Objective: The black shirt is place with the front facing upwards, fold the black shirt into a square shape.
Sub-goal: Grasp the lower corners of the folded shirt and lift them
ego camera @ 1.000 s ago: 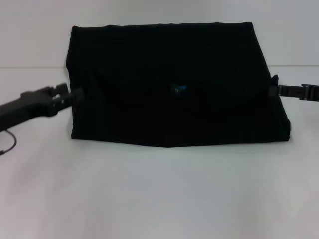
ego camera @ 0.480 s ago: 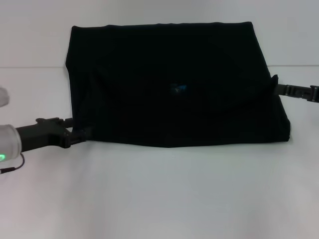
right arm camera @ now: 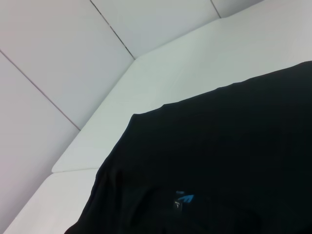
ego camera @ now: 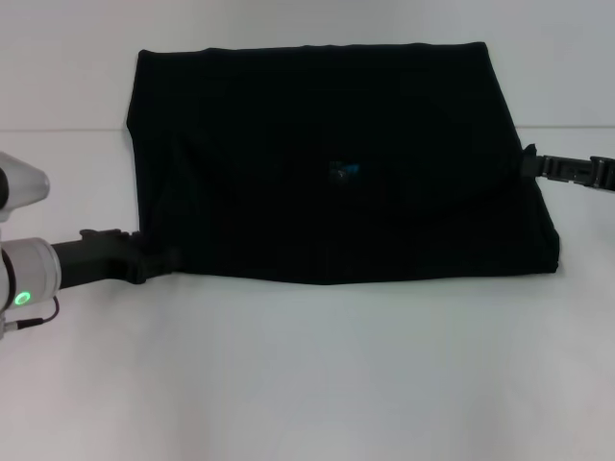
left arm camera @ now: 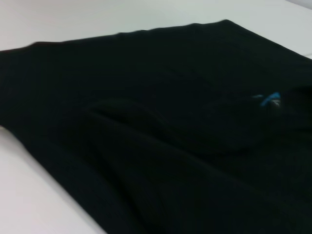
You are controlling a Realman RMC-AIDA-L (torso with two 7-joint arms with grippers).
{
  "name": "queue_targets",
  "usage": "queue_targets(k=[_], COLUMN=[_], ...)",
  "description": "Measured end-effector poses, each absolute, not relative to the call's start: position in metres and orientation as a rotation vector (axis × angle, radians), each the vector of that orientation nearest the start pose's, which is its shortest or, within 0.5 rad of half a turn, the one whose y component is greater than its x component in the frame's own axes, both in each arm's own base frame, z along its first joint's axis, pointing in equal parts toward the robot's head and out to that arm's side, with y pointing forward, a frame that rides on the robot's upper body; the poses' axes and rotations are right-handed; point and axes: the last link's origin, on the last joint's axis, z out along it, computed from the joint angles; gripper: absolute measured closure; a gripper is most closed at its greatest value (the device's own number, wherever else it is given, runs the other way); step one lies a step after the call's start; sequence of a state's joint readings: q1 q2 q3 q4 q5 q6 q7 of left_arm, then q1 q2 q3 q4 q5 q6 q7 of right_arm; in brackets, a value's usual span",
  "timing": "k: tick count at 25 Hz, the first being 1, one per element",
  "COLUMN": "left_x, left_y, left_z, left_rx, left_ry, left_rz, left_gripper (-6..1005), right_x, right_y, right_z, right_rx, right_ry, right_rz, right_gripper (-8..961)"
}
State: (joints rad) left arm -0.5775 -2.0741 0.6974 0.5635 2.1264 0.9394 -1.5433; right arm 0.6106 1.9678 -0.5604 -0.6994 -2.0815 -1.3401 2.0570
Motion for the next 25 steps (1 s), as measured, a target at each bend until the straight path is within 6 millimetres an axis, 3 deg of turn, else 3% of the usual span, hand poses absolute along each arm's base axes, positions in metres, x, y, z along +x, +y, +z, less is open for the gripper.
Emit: queue_targets(k=[9,17,25], left_x=[-0.3242,-0.3194,-0.3192], left_y=[0.3863,0.3810,0.3772], left_z=[0.0088,-0.0001,0.0042], left_rx=[-2.240,-2.323,-2.352], left_ry=[-0.928,-0.938,-0.944], left_rz=[-0.262,-0.241,-0.259], left_gripper=[420,435,451], right_x=[0.2821,0.2834,0.2832], right_y=[0.3944,0.3943,0.3947], right_z=[0.0744,0.0754,0.0761], right_rx=[-2.216,-2.209,-2.214], right_ry=[1.345,1.344,1.333], right_rz=[0.691,0.690,0.686], right_gripper=[176,178,182])
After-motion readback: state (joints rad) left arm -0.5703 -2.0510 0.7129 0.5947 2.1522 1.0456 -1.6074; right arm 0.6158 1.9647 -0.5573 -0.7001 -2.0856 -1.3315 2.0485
